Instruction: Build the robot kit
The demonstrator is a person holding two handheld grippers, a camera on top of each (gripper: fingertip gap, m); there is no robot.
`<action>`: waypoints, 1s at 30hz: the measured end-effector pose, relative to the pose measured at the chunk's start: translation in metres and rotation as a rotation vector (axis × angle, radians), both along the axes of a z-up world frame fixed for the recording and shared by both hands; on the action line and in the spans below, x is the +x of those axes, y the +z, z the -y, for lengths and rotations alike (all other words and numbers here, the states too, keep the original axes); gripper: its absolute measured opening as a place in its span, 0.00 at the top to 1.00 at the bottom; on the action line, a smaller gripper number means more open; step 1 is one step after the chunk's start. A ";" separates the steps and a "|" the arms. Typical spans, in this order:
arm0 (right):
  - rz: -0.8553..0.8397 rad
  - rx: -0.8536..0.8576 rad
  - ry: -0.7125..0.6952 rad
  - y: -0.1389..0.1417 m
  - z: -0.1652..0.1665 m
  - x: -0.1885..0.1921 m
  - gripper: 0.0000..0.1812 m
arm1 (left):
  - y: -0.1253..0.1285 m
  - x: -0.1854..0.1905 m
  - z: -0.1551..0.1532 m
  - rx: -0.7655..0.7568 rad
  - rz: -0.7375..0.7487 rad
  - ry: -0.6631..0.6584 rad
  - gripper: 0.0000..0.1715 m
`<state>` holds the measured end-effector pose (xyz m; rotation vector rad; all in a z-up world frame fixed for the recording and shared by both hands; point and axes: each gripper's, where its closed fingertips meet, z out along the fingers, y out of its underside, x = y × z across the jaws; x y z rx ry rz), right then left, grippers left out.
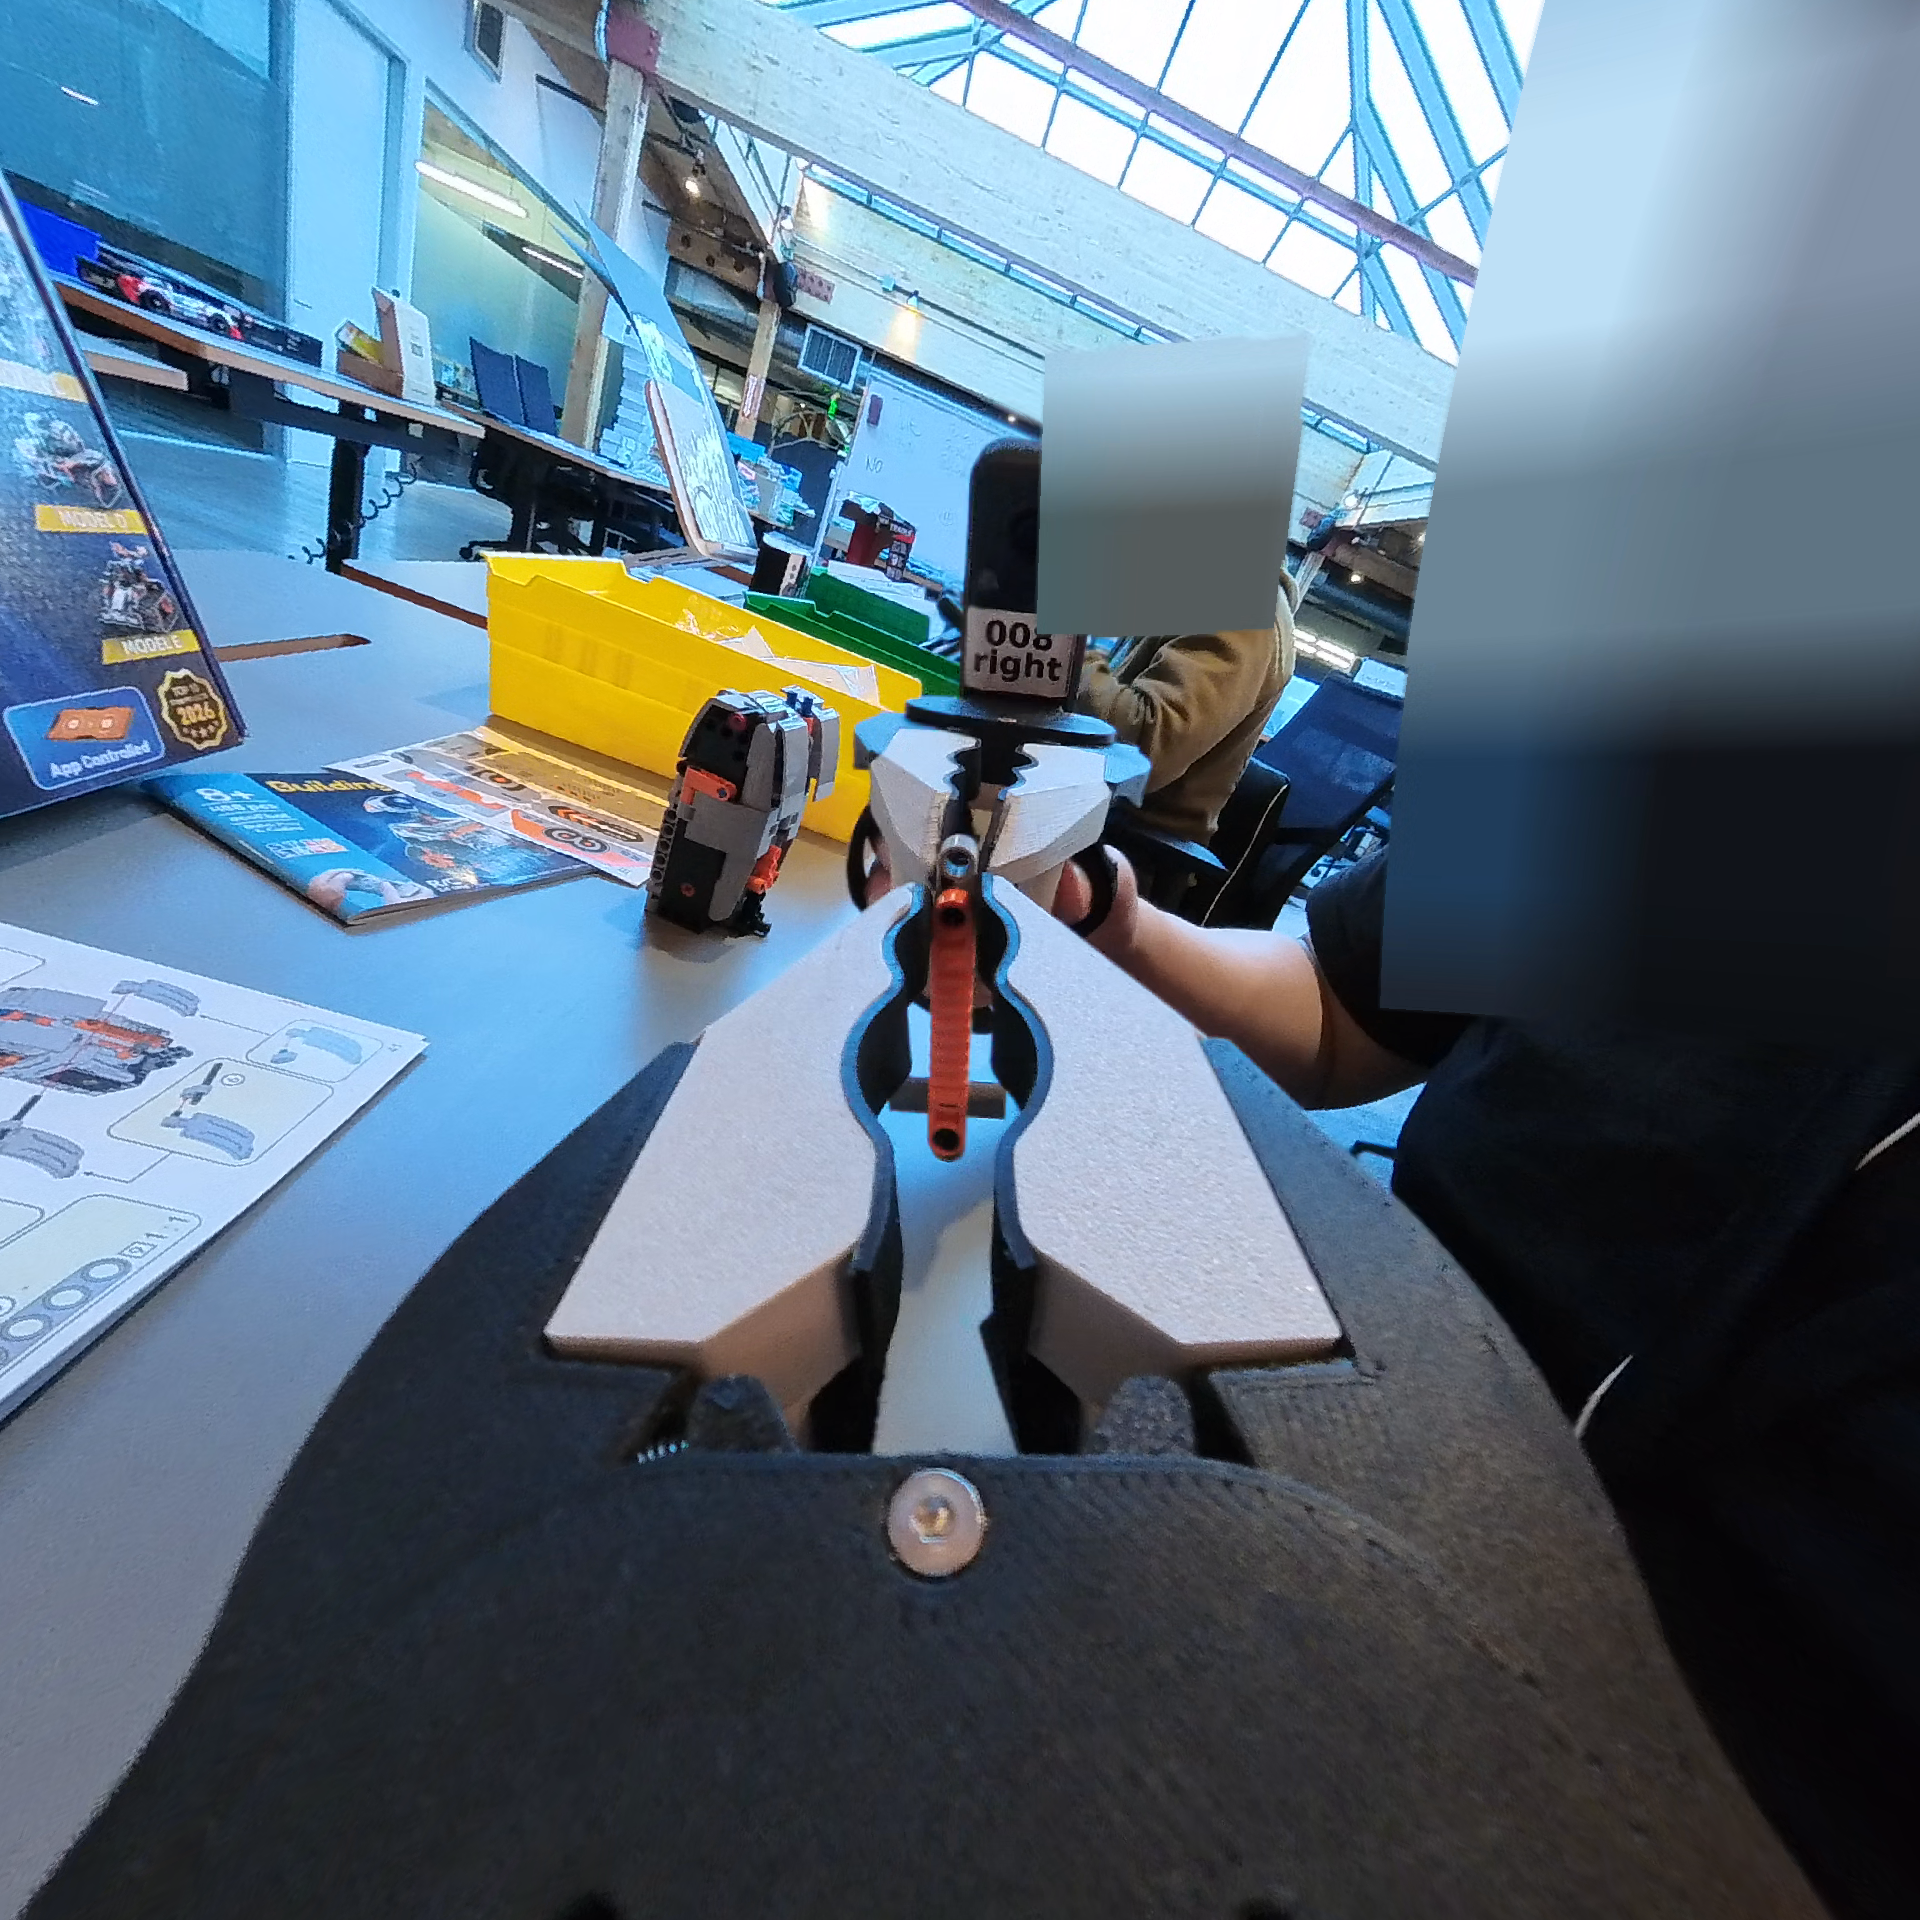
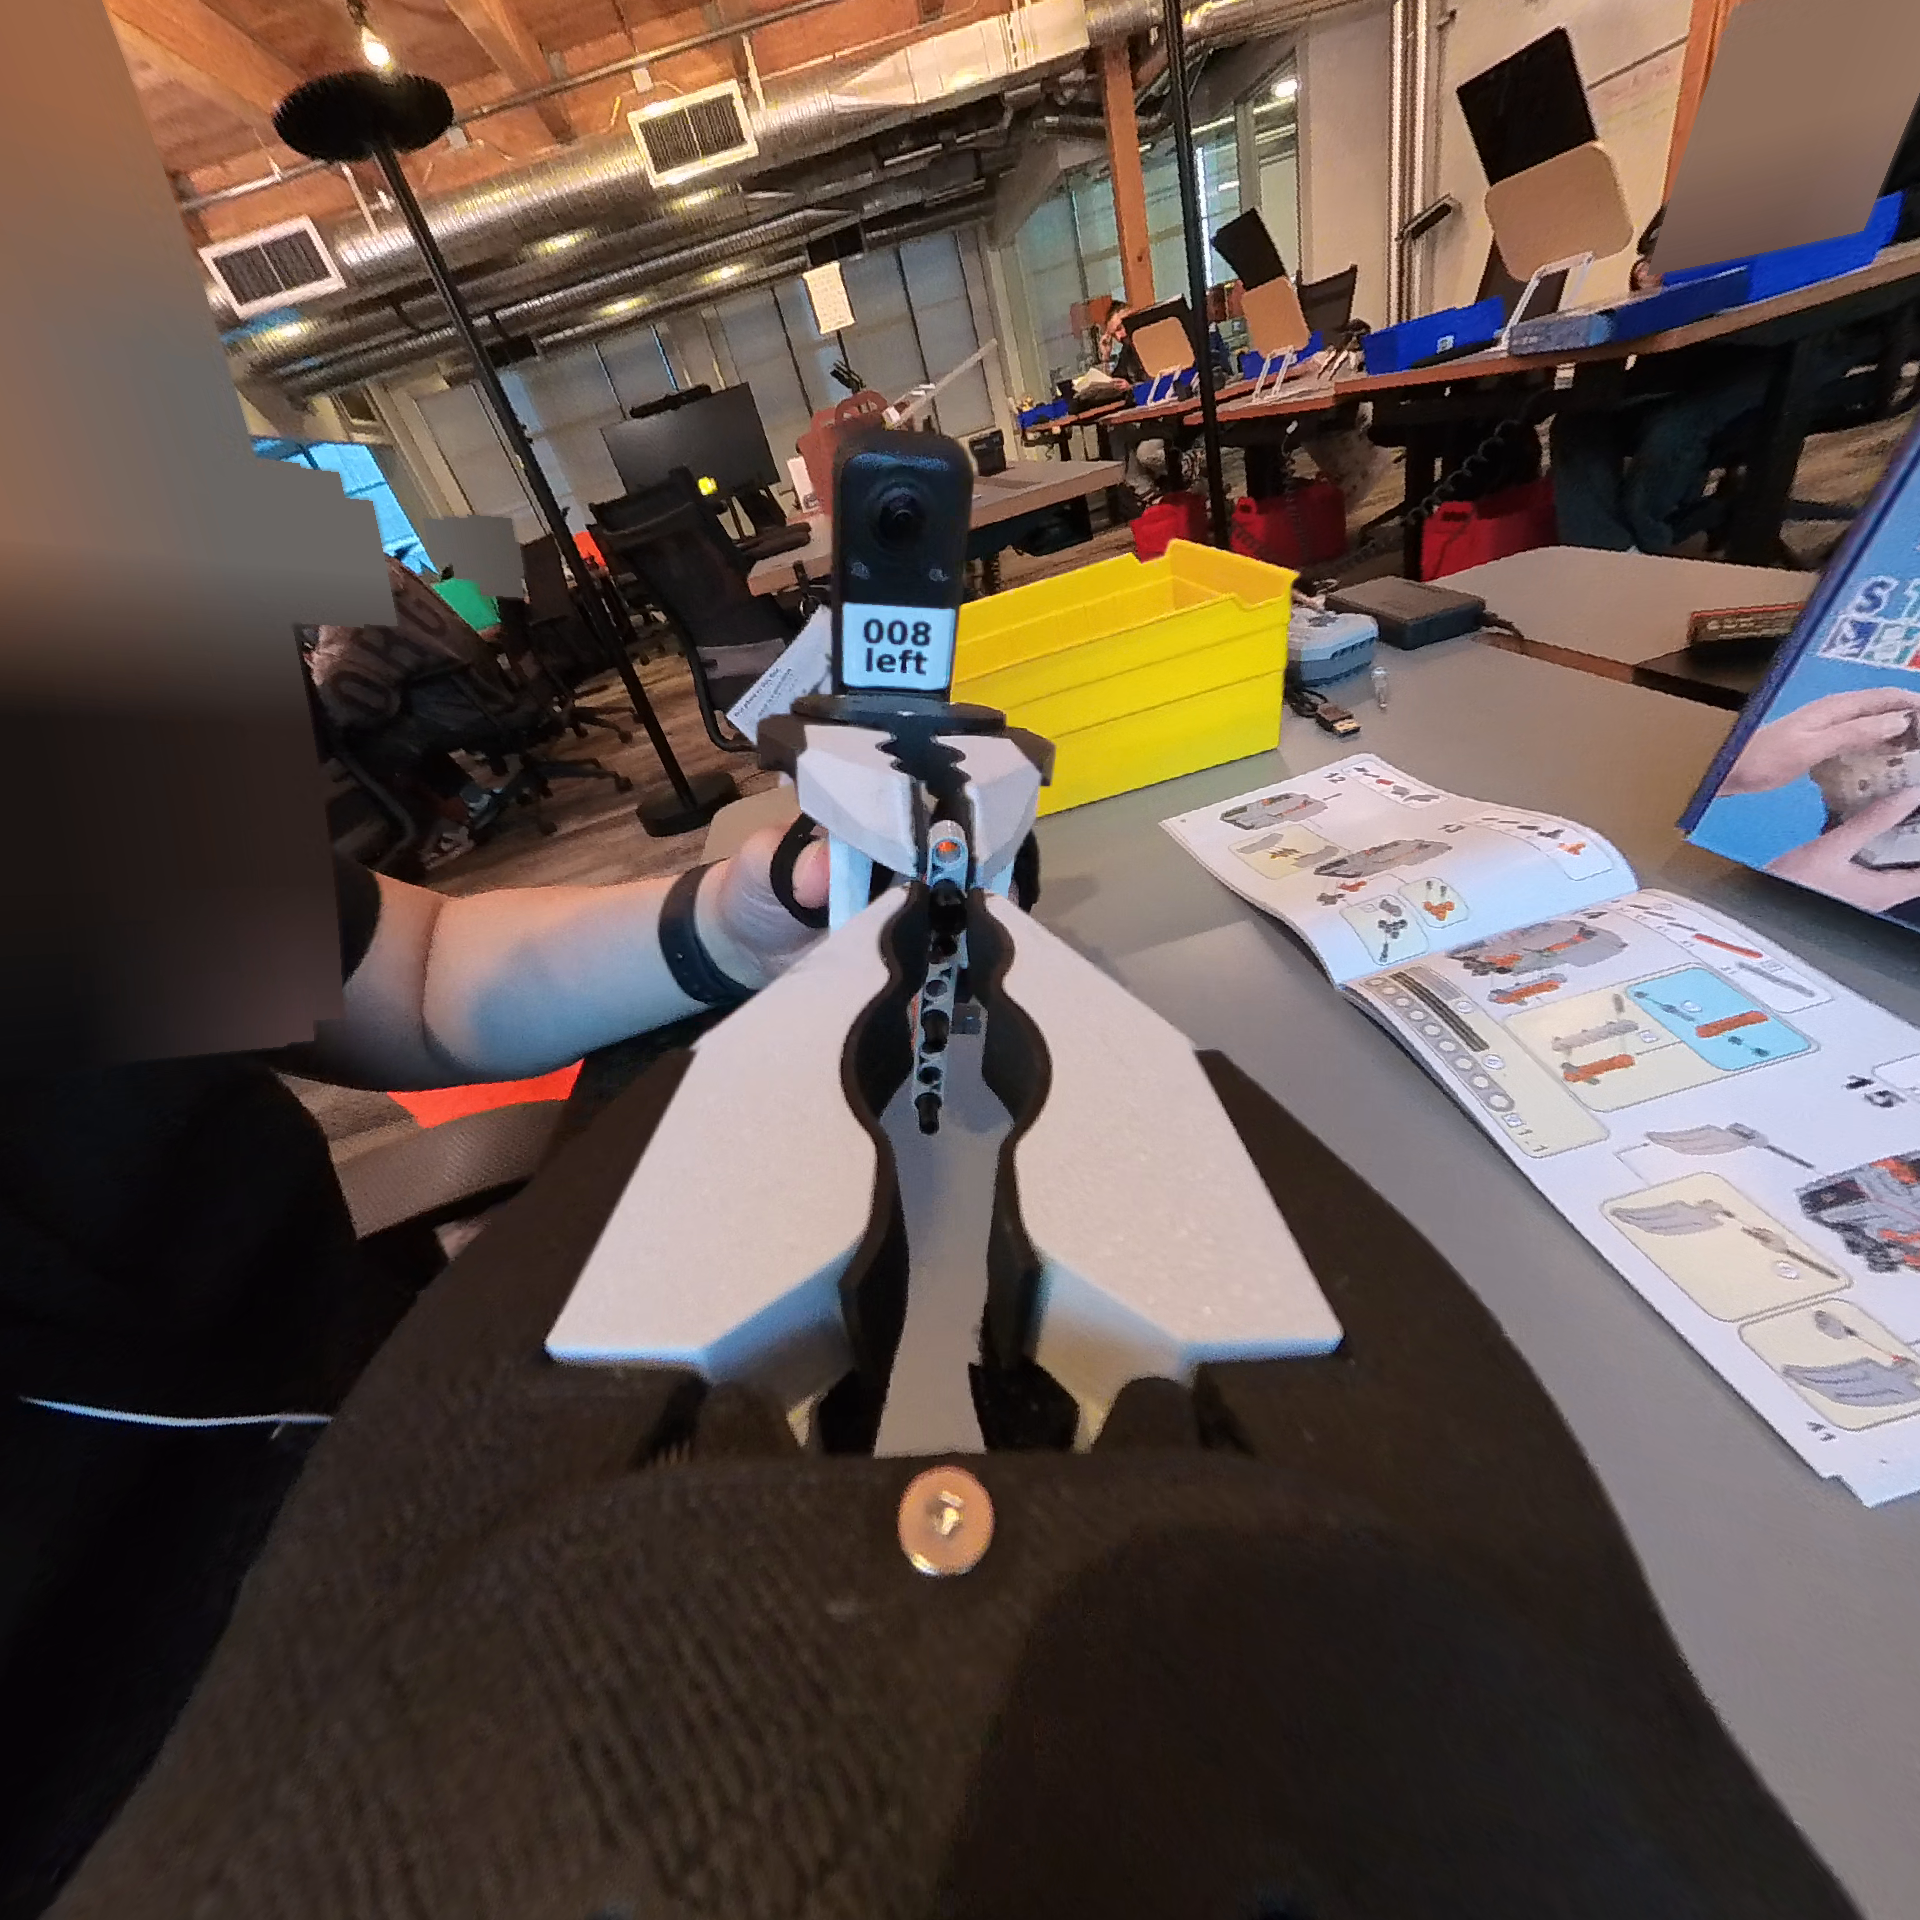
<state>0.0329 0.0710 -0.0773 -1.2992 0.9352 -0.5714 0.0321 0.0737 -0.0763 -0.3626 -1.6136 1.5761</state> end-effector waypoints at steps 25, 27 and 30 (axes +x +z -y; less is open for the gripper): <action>-0.212 0.322 0.061 -0.064 0.012 0.013 0.98 | -0.068 0.013 0.010 0.379 -0.209 -0.100 0.97; -0.228 0.321 0.049 -0.067 0.013 0.015 0.98 | -0.071 0.015 0.011 0.412 -0.239 -0.100 0.97; -0.252 0.337 0.044 -0.070 0.014 0.017 0.97 | -0.074 0.016 0.012 0.439 -0.255 -0.094 0.97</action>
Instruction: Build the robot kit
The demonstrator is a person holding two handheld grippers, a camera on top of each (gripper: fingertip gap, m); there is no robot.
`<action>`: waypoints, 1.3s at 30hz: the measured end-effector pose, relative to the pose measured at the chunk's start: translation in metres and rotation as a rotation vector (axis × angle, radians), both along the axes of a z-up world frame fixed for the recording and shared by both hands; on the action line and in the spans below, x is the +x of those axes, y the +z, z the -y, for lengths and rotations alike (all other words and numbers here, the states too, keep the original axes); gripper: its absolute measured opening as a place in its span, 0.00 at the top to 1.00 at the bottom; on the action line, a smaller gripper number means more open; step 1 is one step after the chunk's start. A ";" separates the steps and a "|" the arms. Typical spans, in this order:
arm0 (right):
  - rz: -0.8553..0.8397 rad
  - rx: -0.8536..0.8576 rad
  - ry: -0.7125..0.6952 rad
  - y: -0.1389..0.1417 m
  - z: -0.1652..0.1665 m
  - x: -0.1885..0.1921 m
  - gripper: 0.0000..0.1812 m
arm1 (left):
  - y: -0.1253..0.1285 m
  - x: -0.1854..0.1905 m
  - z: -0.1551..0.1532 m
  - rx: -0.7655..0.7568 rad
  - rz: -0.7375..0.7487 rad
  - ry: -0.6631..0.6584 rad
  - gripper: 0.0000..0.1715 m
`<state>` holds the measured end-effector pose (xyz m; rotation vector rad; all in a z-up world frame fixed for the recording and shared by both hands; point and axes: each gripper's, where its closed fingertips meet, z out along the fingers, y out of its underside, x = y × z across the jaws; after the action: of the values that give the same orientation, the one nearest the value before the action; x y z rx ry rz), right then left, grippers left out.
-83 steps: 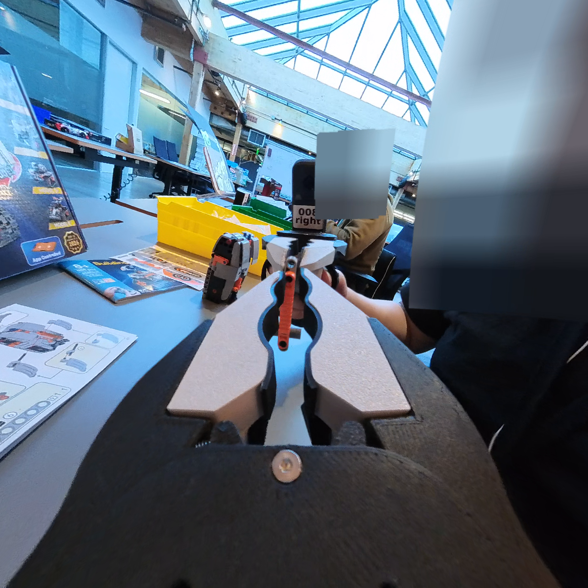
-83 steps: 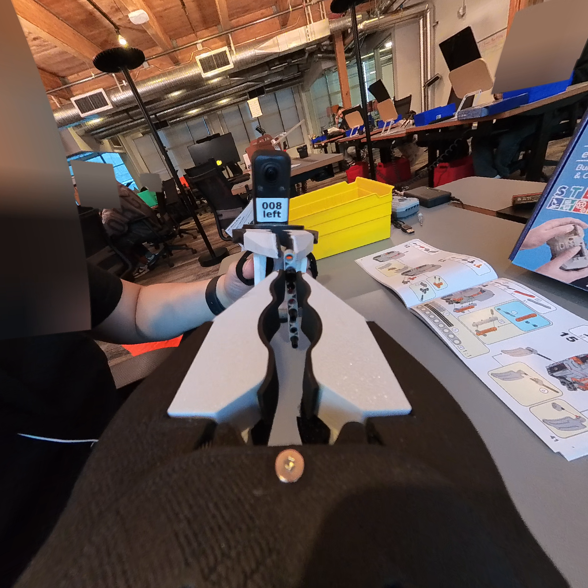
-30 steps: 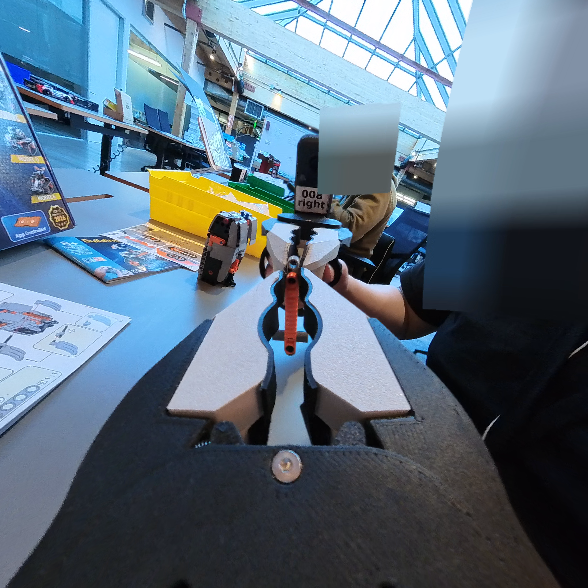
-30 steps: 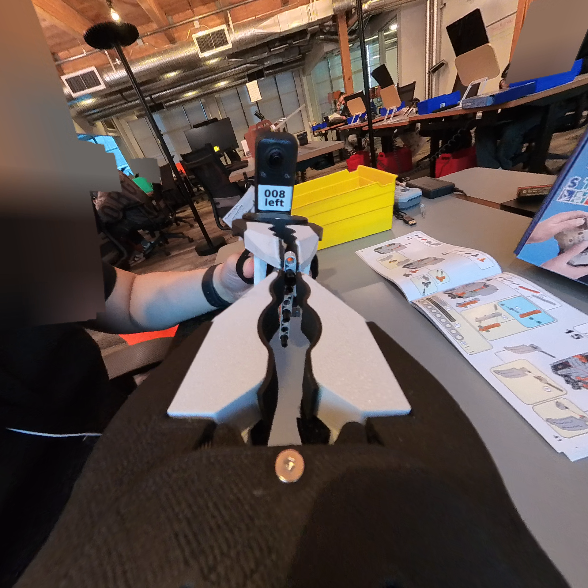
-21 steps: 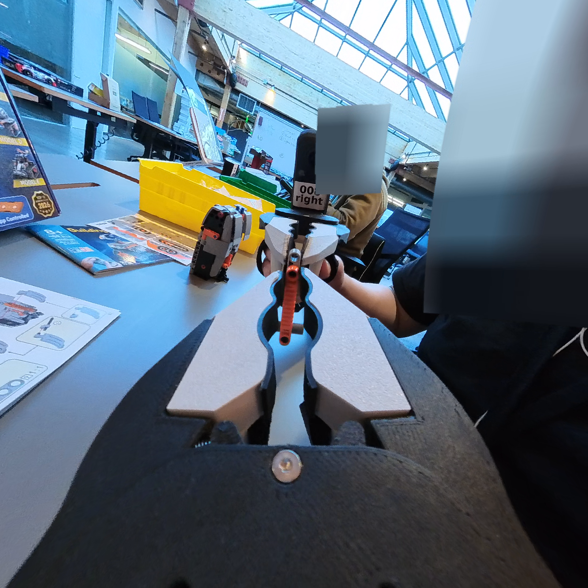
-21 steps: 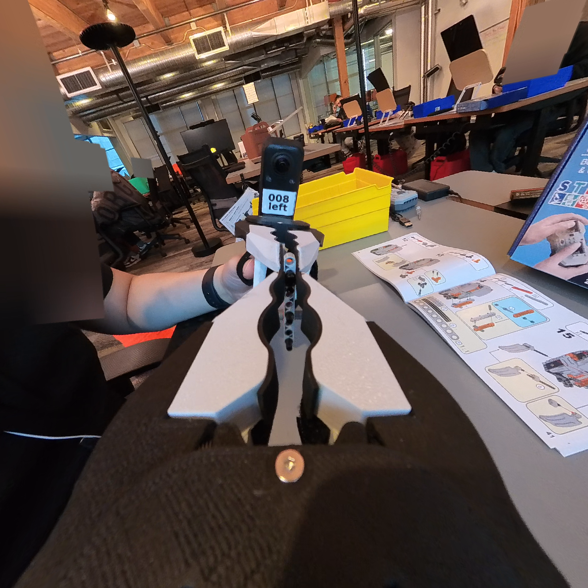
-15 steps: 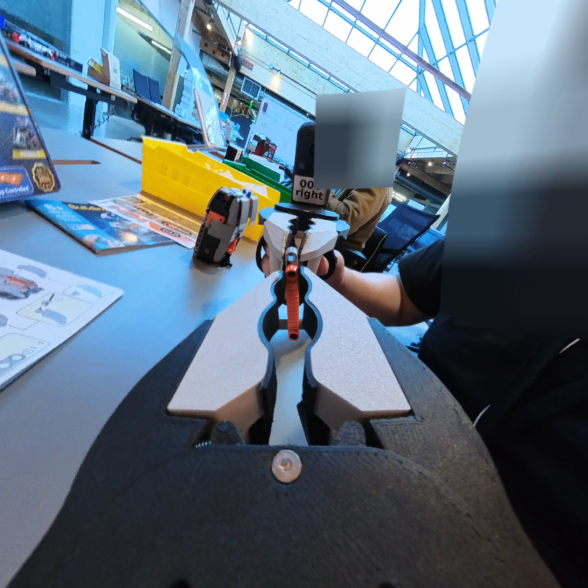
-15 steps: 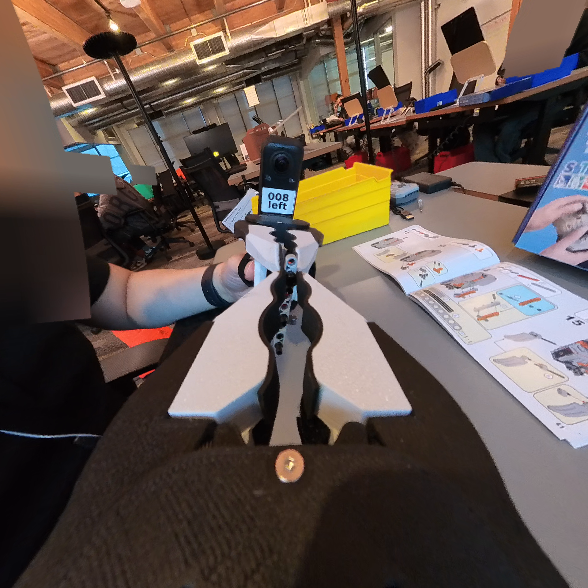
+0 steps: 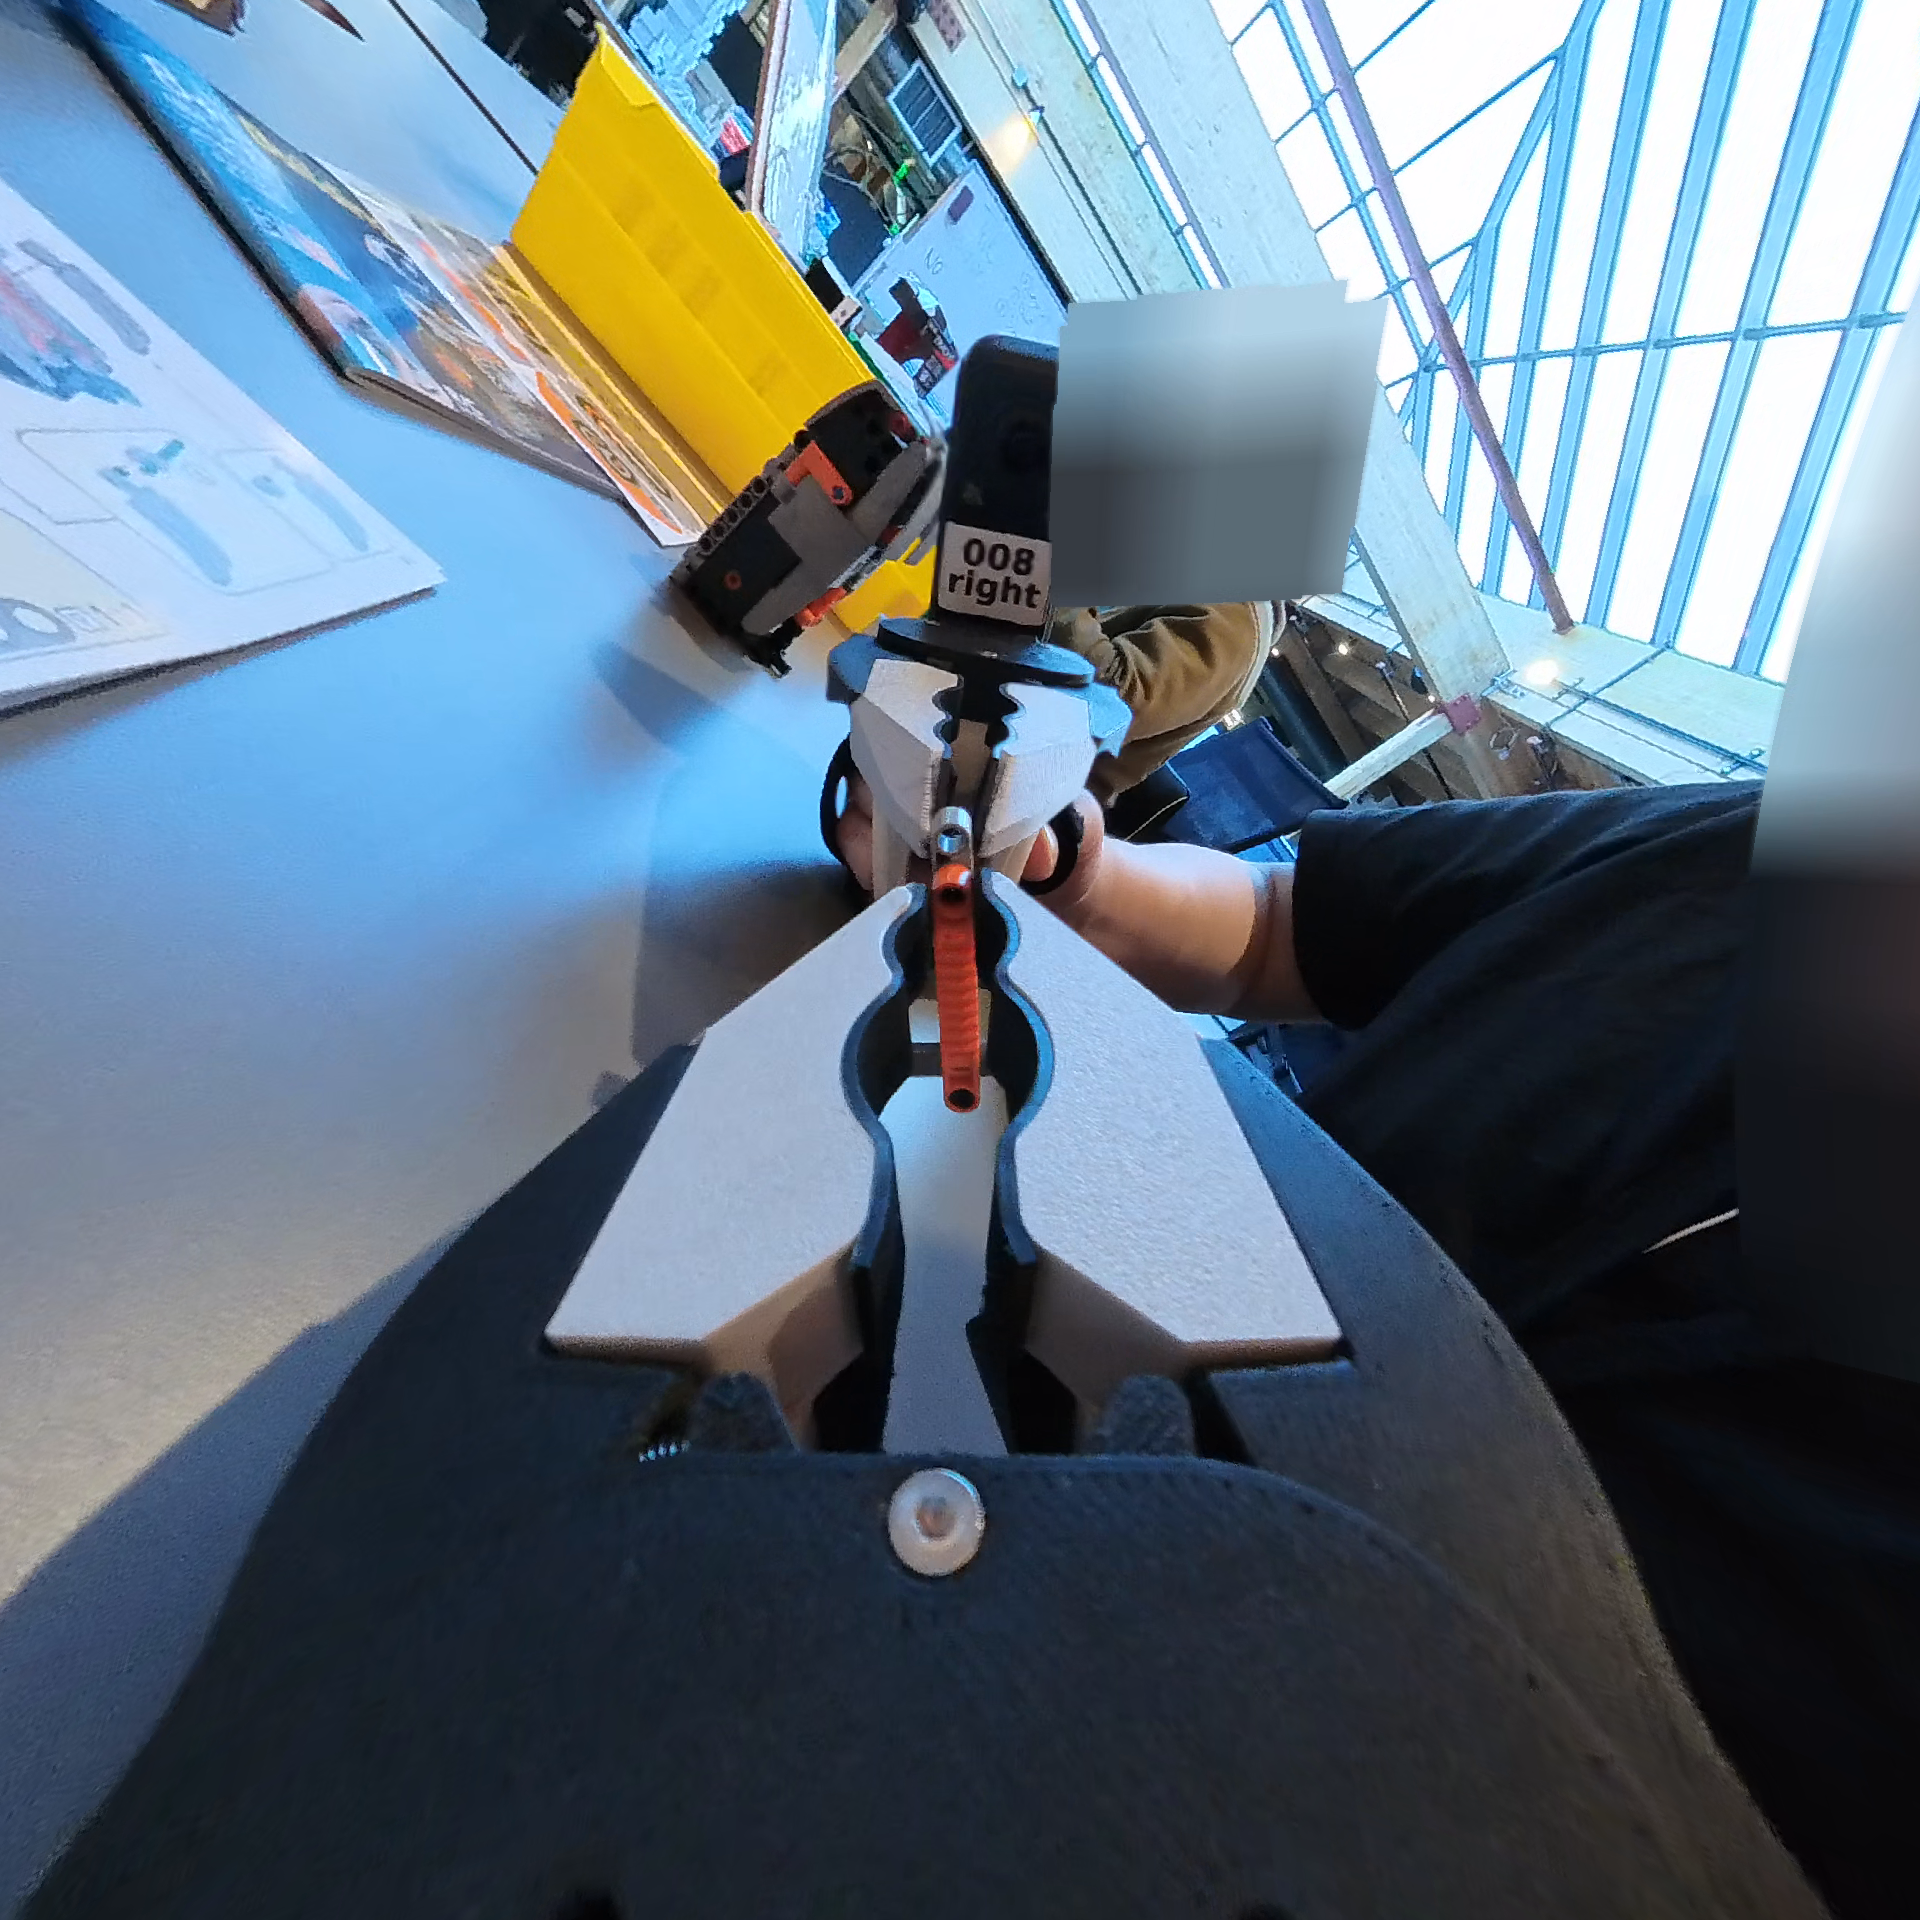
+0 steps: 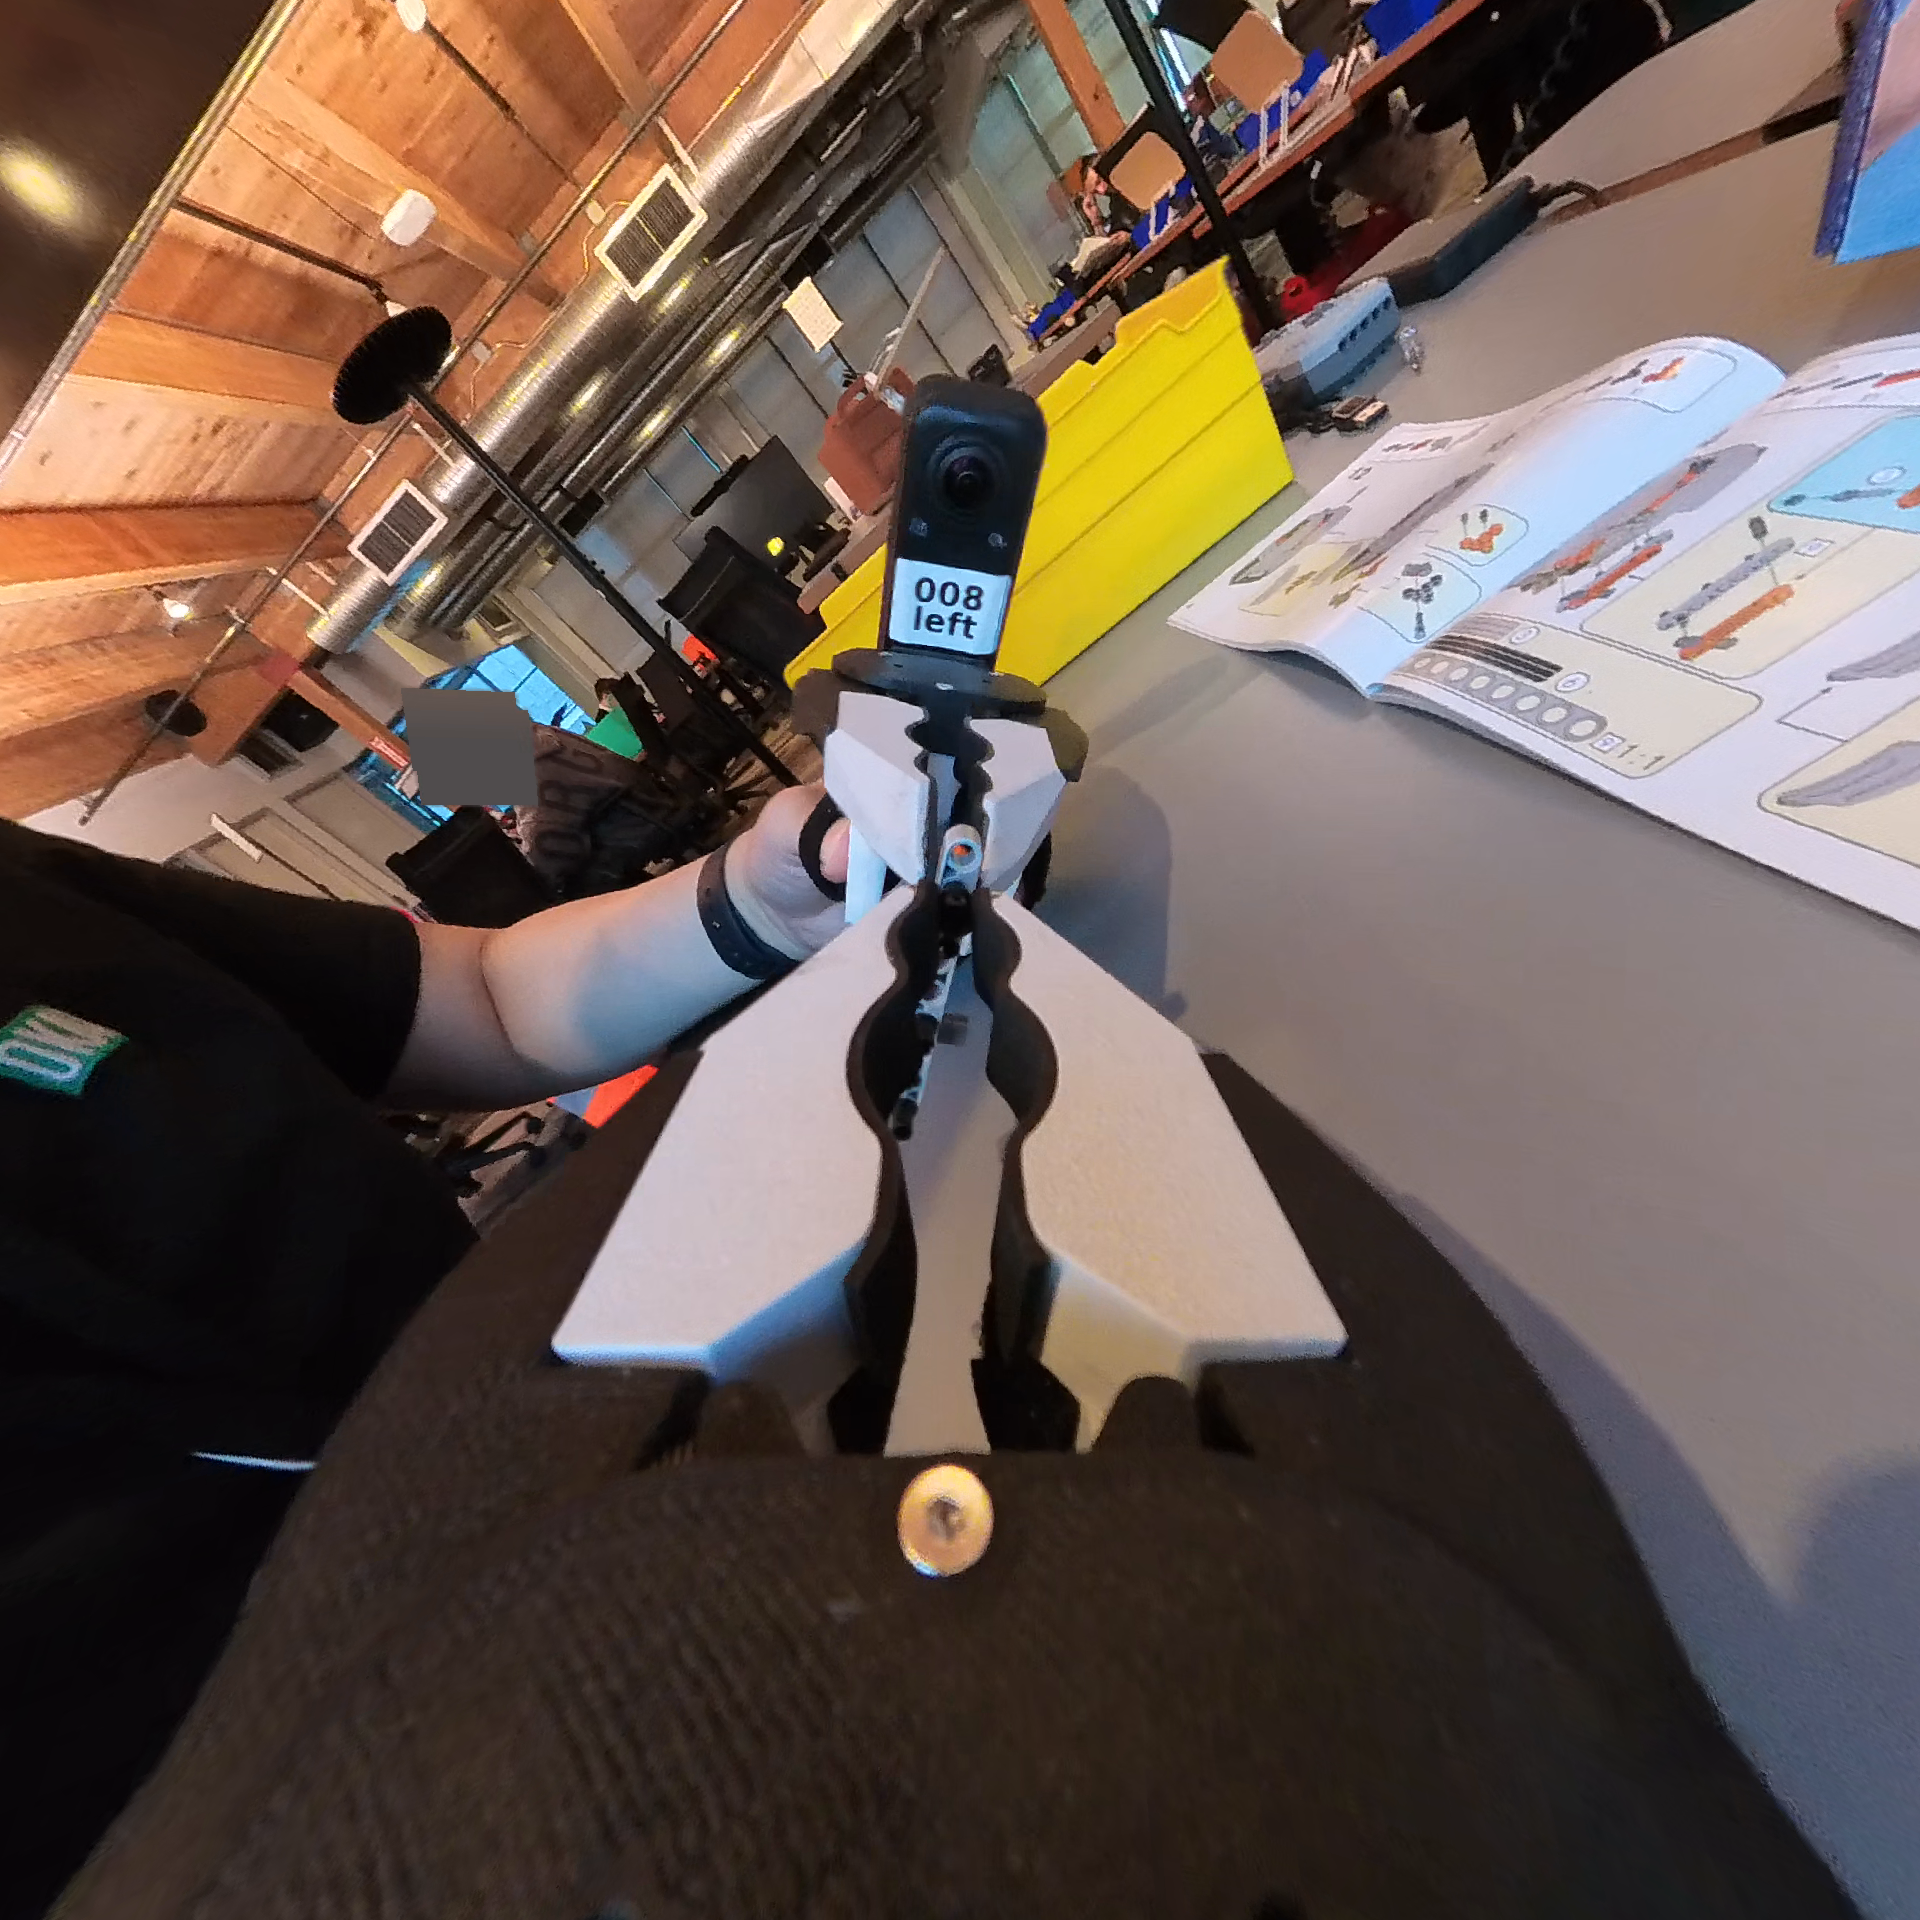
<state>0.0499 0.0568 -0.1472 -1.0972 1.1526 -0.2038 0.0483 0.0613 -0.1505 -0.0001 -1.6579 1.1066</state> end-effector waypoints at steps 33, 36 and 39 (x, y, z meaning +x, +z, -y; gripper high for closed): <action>-0.102 -0.079 0.042 -0.018 -0.013 0.004 0.98 | -0.005 0.008 0.006 0.067 -0.065 0.028 0.97; -0.133 -0.068 0.051 -0.021 -0.014 0.006 0.97 | -0.006 0.008 0.005 0.094 -0.094 0.005 0.95; -0.129 -0.052 0.040 -0.020 -0.012 0.006 0.97 | -0.002 0.012 0.000 0.096 -0.130 -0.021 0.83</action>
<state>0.0555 0.0684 -0.1673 -1.1920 1.2451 -0.1338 0.0605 0.0615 -0.1527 0.1141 -1.5887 0.9902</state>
